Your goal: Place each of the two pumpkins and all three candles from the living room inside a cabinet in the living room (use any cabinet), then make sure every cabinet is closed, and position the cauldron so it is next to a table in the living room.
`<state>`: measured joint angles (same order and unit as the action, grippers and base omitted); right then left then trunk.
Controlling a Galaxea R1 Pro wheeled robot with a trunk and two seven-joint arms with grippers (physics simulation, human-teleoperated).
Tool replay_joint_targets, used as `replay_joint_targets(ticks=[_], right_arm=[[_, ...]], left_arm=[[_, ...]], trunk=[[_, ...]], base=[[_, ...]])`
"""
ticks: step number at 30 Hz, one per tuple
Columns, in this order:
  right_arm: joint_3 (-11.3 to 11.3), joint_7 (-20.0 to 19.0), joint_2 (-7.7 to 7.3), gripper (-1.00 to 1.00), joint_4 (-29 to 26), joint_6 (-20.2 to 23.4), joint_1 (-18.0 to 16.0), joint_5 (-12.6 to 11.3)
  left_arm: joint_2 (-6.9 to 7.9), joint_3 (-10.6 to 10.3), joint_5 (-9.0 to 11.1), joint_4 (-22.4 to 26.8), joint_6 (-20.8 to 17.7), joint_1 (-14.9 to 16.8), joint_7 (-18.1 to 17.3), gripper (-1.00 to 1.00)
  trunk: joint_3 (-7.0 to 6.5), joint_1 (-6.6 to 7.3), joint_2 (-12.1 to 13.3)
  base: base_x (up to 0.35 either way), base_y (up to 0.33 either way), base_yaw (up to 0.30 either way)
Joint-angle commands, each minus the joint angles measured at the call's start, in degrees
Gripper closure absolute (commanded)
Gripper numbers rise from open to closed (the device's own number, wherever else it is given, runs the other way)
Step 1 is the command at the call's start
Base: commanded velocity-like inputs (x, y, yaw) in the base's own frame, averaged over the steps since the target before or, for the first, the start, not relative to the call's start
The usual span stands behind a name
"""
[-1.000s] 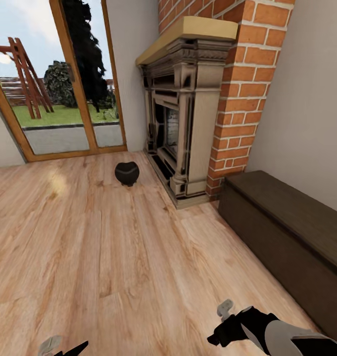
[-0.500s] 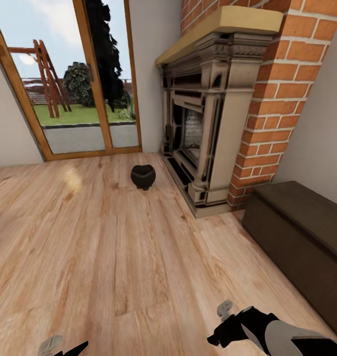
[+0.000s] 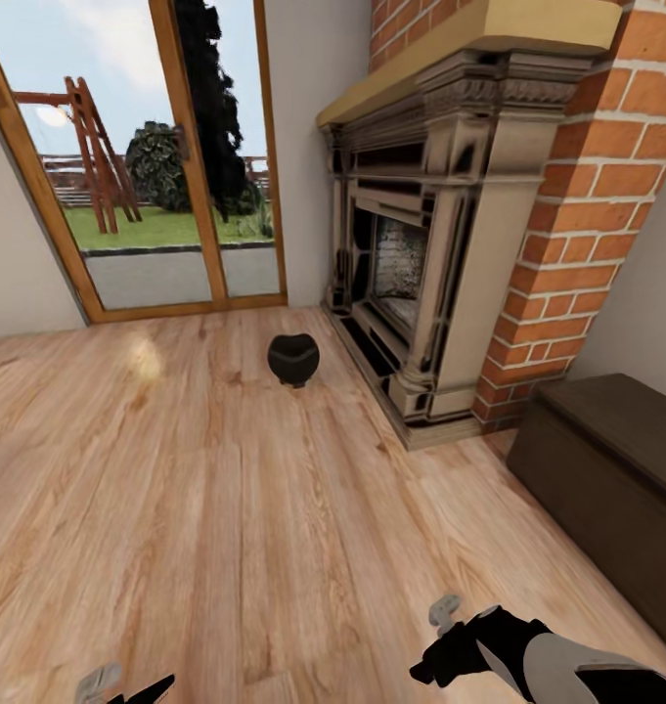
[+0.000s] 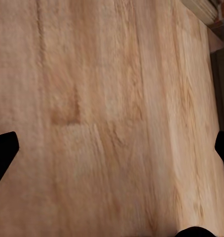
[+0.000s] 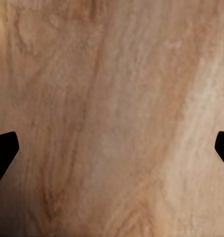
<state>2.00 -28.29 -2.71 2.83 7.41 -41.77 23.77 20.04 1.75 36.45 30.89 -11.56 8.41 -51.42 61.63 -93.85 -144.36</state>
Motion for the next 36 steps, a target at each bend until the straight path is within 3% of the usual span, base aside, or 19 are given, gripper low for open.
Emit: replay_joint_targets(ticks=[1,36], right_arm=[[0.2,-0.2,0.02,-1.00,0.1,0.2,-0.1,-0.2],[0.3,-0.3,-0.02,-1.00,0.1,0.1,-0.1,-0.2]], left_arm=[[0.00,0.0,0.5,0.0,-0.6,0.0,-0.2,-1.00],[0.00,0.0,0.5,0.0,-0.6,0.0,-0.2,-1.00]], trunk=[[0.05,-0.02,0.0],[0.05,-0.02,0.0]], base=[[0.292,0.232,0.000],[0.287,0.232,0.000]])
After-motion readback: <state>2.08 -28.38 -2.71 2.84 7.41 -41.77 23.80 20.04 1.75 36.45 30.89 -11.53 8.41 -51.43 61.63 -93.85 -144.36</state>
